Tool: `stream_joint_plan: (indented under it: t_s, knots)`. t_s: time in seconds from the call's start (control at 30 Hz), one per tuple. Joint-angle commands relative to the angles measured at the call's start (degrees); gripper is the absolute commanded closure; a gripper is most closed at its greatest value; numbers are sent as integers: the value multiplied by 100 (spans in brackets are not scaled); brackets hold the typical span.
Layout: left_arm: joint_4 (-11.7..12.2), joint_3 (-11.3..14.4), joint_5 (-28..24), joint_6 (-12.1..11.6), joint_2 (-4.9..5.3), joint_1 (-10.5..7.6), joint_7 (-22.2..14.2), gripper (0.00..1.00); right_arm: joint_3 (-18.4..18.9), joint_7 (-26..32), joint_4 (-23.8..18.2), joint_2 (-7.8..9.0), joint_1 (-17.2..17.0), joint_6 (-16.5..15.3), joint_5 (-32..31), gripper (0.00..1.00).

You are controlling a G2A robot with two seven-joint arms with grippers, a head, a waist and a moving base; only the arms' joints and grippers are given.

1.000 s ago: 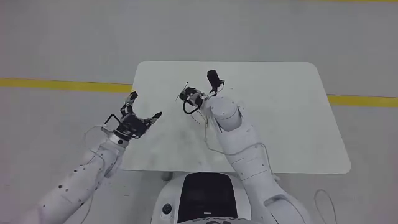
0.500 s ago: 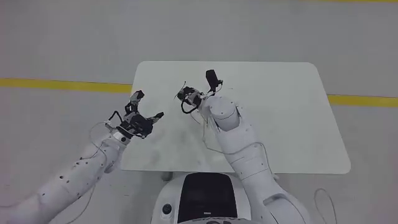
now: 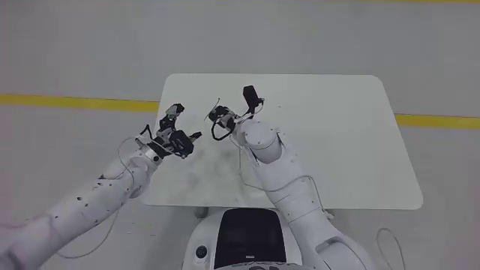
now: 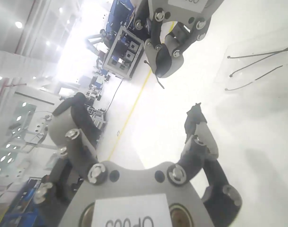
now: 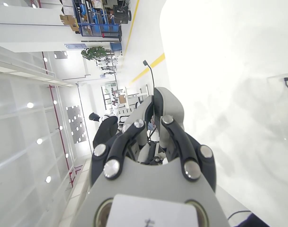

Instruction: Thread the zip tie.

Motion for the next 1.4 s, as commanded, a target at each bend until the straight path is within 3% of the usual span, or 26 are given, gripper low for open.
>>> stream_joint_plan:
  t_s: [0.0, 0.6, 0.83, 1.03, 1.37]
  knots:
    - [3, -3, 0, 0, 0, 1, 3, 0, -2, -4, 2, 0, 3, 0, -3, 100]
    - [15, 172, 0, 0, -88, -128, -101, 0, -289, -242, 35, 33, 4, -59, 107, 100]
    - [63, 198, 0, 0, -111, -161, -180, 0, -398, -444, -147, 74, -158, -103, 75, 100]
    - [104, 347, 0, 0, -120, -258, -232, 51, -482, -564, -280, 103, -252, -48, 55, 100]
    - [132, 517, 0, -38, -151, -363, -302, 67, -622, -728, -311, 127, -293, -12, 125, 100]
